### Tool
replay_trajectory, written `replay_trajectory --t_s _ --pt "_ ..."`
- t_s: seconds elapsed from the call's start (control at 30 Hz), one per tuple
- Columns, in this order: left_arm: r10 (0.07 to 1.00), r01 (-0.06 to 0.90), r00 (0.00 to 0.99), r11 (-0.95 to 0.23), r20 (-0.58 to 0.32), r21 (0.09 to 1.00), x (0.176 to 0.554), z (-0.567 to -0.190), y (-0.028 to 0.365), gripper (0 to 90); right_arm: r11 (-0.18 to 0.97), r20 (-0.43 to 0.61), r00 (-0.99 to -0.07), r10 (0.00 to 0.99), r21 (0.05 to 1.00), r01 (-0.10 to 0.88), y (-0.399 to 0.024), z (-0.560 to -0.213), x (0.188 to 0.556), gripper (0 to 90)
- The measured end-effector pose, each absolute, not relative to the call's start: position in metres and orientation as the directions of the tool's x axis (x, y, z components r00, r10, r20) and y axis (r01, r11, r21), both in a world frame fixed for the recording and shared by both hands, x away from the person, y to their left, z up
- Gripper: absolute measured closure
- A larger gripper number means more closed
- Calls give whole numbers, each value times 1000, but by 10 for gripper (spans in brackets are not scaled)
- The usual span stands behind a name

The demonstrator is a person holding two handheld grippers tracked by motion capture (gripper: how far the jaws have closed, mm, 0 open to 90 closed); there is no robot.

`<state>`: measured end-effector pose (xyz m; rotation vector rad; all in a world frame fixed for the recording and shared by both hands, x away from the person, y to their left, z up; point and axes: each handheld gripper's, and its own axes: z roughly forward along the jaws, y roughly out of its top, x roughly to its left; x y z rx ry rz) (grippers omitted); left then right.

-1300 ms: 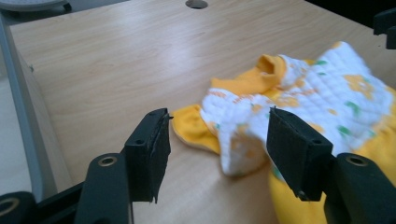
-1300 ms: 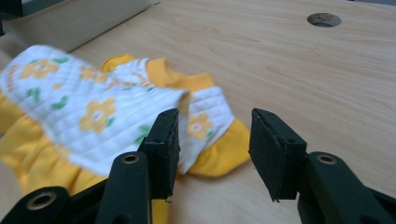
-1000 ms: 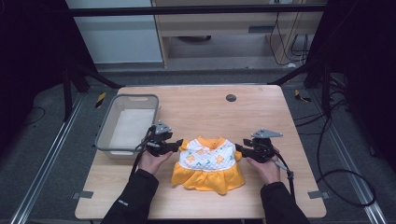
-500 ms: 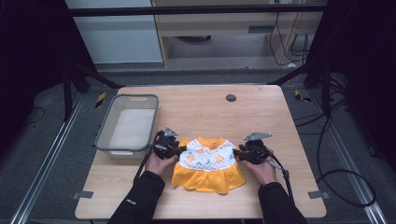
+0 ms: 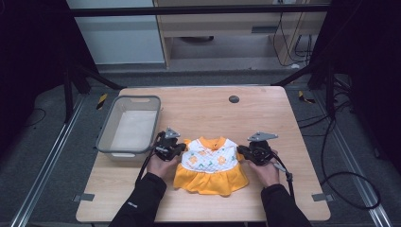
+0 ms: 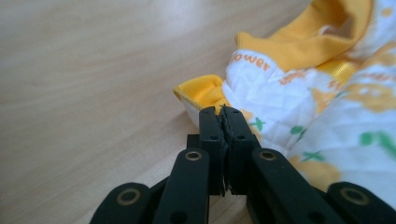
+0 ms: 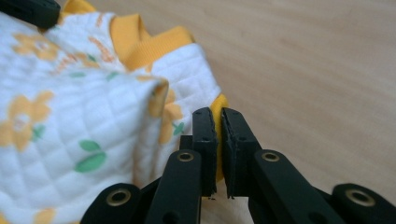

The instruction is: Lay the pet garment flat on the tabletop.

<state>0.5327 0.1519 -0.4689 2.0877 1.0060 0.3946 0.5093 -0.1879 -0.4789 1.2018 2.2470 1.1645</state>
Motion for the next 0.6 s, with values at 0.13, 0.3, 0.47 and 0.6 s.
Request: replay_trajectory --t_s 0.13,0.3,0.47,0.6 --pt "761 466 649 -387 -10 795 528 -440 154 879 288 62 -618 784 845 451 -183 -455 511 846" --pt "797 379 600 -353 64 855 529 -404 154 878 284 -16 -611 791 895 345 -169 -427 523 843" --pt "873 385 485 -275 61 881 547 -394 156 720 254 -84 -506 859 927 277 -158 -407 542 706" --pt "875 409 483 -245 19 879 546 -396 163 640 264 -84 -516 853 921 287 -157 -402 544 657"
